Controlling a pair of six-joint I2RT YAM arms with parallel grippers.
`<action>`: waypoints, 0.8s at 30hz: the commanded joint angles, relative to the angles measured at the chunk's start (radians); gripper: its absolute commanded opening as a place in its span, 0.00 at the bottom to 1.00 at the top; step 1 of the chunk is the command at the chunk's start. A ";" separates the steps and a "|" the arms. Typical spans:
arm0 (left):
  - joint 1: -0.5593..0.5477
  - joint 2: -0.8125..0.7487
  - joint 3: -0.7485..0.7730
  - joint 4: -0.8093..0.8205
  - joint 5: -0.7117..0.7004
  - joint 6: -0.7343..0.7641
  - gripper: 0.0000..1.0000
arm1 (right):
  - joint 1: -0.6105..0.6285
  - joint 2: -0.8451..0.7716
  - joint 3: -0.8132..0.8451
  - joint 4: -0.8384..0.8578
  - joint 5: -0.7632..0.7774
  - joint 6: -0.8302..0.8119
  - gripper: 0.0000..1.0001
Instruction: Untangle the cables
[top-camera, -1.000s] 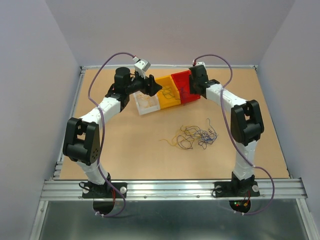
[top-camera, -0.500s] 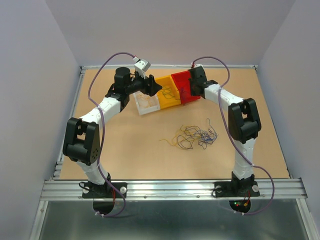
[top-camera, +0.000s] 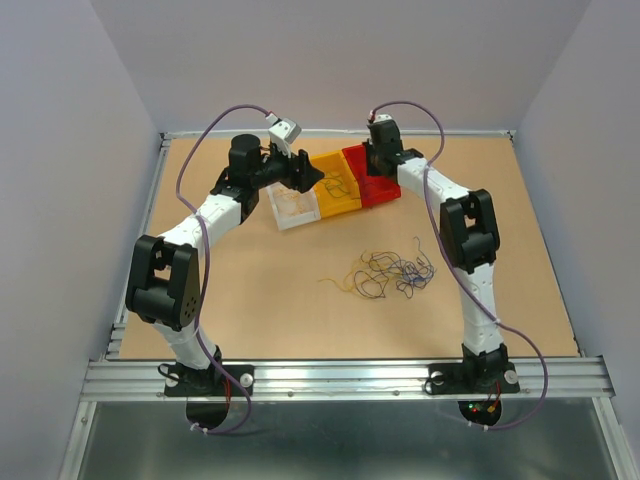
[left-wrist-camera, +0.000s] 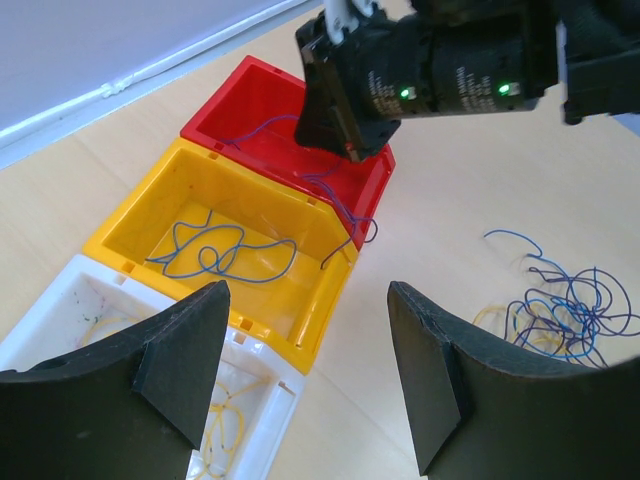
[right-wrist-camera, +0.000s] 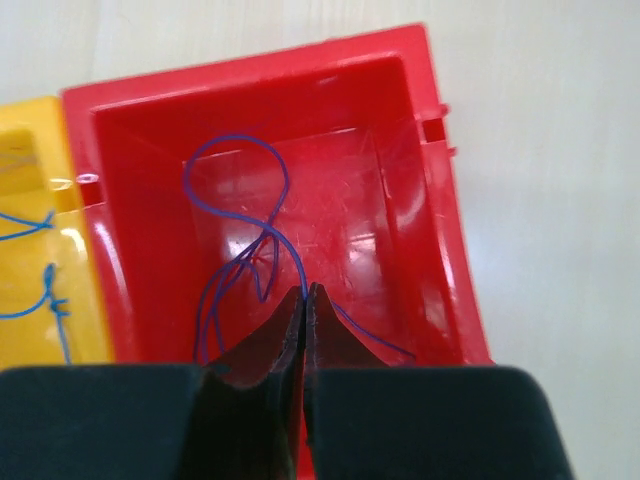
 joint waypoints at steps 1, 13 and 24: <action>-0.001 -0.029 0.038 0.018 0.009 0.015 0.76 | -0.003 0.101 0.082 0.005 -0.030 0.004 0.01; -0.001 -0.035 0.037 0.015 0.006 0.015 0.76 | -0.006 0.050 0.099 -0.013 -0.019 0.014 0.27; -0.001 -0.042 0.035 0.015 0.006 0.015 0.76 | 0.006 -0.220 -0.177 0.011 -0.053 0.026 0.62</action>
